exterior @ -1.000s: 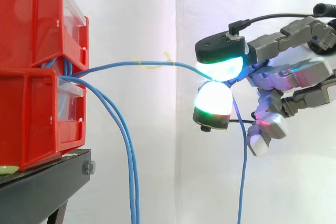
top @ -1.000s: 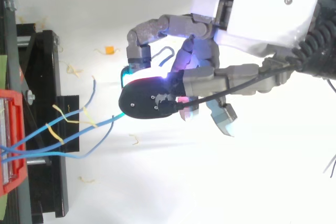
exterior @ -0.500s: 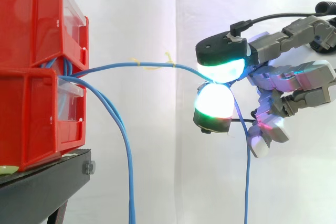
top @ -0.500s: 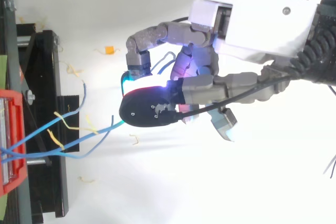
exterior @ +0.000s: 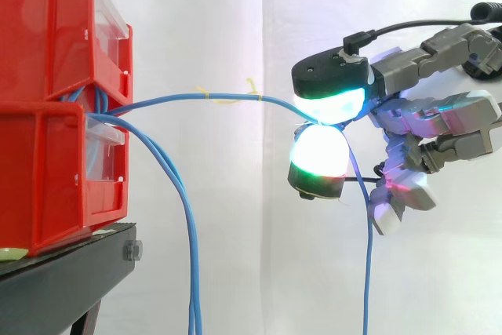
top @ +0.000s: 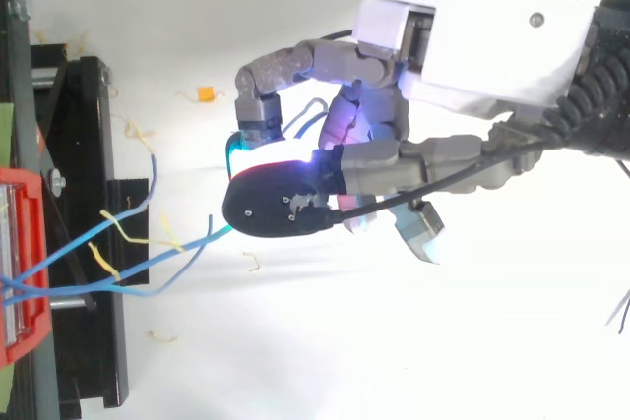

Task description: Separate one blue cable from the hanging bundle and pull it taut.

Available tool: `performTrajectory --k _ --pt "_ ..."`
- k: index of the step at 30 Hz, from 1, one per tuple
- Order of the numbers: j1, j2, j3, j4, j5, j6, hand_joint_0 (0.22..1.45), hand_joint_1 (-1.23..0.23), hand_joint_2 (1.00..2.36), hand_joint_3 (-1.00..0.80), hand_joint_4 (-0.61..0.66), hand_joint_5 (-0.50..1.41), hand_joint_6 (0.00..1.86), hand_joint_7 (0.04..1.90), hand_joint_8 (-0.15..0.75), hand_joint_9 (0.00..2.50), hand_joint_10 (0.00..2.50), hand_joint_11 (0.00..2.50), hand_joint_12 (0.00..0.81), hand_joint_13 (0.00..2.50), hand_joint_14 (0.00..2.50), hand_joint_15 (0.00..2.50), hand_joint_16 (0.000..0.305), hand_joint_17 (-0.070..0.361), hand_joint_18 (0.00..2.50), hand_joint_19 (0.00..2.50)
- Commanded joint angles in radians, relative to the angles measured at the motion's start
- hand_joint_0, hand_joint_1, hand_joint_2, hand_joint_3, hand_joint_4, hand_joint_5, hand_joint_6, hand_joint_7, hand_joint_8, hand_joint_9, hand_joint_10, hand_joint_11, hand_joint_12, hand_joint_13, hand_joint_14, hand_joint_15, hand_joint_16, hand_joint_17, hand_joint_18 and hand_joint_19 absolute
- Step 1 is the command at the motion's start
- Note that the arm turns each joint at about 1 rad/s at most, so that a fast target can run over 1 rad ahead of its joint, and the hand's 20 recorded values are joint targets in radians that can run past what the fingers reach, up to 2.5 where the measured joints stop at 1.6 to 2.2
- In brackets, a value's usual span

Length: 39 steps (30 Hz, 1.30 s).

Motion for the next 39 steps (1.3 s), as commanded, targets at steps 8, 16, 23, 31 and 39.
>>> performTrajectory --k 8,16,23,31,39 --pt "-0.001 0.0 0.0 0.0 0.001 0.0 0.7 -0.61 1.02 -0.04 0.28 0.13 0.51 1.28 0.186 1.95 0.02 0.5 0.295 1.46 0.02 0.62 0.045 0.101 0.93 0.54" --pt "0.001 0.0 0.0 0.0 0.001 0.0 0.7 -0.61 1.02 -0.04 0.27 0.13 0.51 1.29 0.183 1.97 0.02 0.51 0.293 1.5 0.02 0.64 0.045 0.102 0.98 0.54" --pt "0.001 0.0 0.0 0.0 0.001 0.0 0.7 -0.61 1.02 -0.03 0.26 0.13 0.51 1.29 0.186 1.97 0.02 0.51 0.293 1.51 0.02 0.63 0.045 0.102 0.99 0.54" --pt "0.001 0.0 0.0 0.0 0.001 0.0 0.69 -0.61 1.02 -0.03 0.27 0.13 0.51 1.3 0.188 1.97 0.02 0.51 0.294 1.52 0.02 0.65 0.045 0.102 1.01 0.55" --pt "-0.001 0.0 0.0 0.0 0.001 0.0 0.69 -0.61 1.02 -0.02 0.27 0.13 0.51 1.3 0.183 1.96 0.02 0.51 0.297 1.53 0.02 0.65 0.045 0.102 1.02 0.55"
